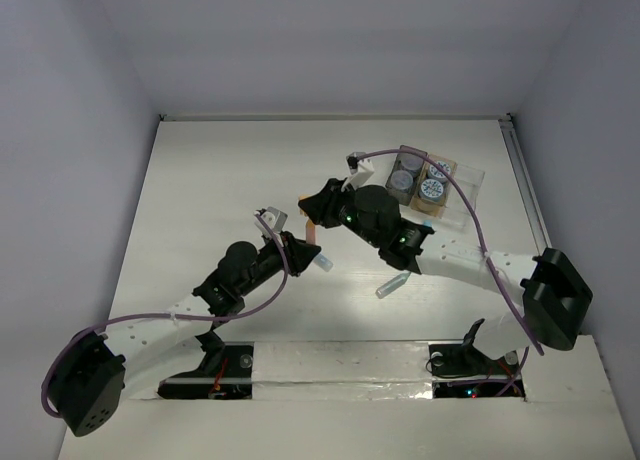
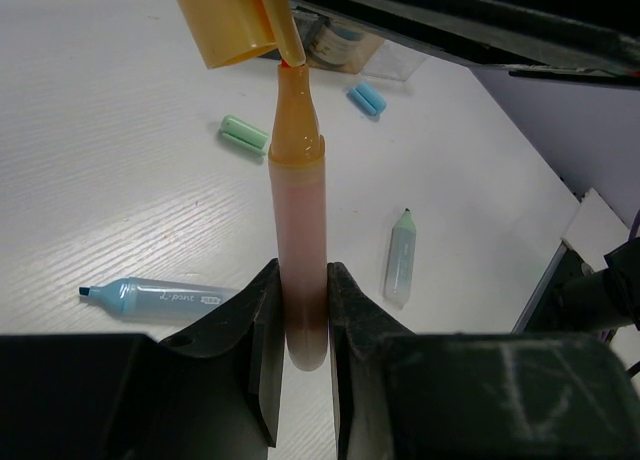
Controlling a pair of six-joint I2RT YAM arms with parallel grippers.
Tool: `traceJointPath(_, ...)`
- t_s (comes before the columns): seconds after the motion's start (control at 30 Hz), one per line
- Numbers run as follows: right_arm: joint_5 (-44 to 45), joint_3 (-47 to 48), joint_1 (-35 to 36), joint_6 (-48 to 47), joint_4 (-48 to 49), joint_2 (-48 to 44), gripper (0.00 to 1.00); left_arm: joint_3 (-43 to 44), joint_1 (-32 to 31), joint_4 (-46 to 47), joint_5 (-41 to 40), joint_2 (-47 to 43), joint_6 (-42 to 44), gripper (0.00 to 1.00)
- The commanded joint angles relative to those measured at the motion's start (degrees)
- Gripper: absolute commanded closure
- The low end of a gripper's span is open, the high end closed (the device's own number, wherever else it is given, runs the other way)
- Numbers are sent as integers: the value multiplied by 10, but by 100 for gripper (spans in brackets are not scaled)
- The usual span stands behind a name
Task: Sort the stationery into containers
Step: Close the pen cap on the pen.
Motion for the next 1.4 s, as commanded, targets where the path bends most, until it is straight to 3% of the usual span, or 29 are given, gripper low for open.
traceJointPath(0.0, 20, 3, 8, -7, 24, -12, 93, 27, 2, 24, -3, -7, 8, 100)
traceJointPath(0.5, 50, -7, 13, -42, 18, -33, 93, 23, 2, 18, -3, -12, 2, 100)
traceJointPath(0.83, 25, -11, 18, -44, 13, -34, 93, 35, 2, 16, -10, -14, 5, 100)
traceJointPath(1.37, 33, -74, 34, -52, 67, -55, 93, 57, 2, 13, -26, -24, -5, 100)
